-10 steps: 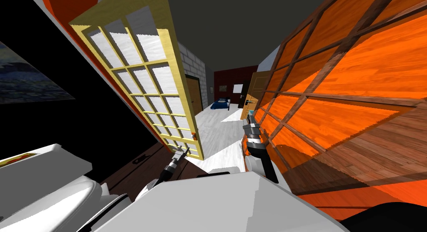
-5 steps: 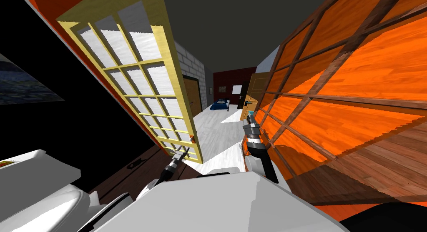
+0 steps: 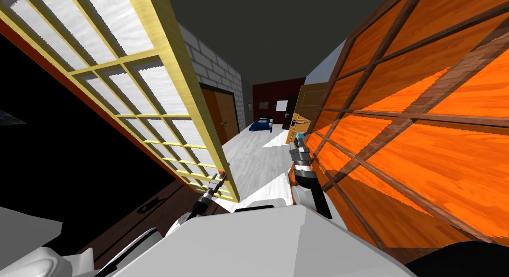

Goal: Push the door open

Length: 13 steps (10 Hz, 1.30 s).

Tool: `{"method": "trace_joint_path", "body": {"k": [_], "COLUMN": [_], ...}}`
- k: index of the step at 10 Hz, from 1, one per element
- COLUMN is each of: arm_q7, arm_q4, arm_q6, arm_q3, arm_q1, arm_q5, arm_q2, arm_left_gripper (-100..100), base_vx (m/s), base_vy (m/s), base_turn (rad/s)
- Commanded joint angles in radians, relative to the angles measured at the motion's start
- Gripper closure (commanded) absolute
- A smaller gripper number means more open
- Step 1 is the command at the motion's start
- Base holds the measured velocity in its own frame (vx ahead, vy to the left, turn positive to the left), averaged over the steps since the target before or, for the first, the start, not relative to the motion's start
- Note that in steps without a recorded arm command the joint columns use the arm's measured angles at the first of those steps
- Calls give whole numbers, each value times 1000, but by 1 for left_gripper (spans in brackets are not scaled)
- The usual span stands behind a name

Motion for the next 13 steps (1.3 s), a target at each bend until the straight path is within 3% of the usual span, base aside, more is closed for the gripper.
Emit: {"method": "trace_joint_path", "body": {"k": [1, 2, 7, 13], "arm_q7": [0, 0, 0, 126], "arm_q4": [0, 0, 0, -33], "arm_q6": [0, 0, 0, 14], "arm_q3": [0, 0, 0, 8], "arm_q1": [0, 0, 0, 20], "arm_q5": [0, 0, 0, 17], "arm_q2": [0, 0, 0, -17], "arm_left_gripper": [-100, 100, 100, 100], "base_vx": [82, -20, -12, 38], "base_vy": [-7, -5, 4, 5], "base_turn": [13, -4, -3, 4]}}
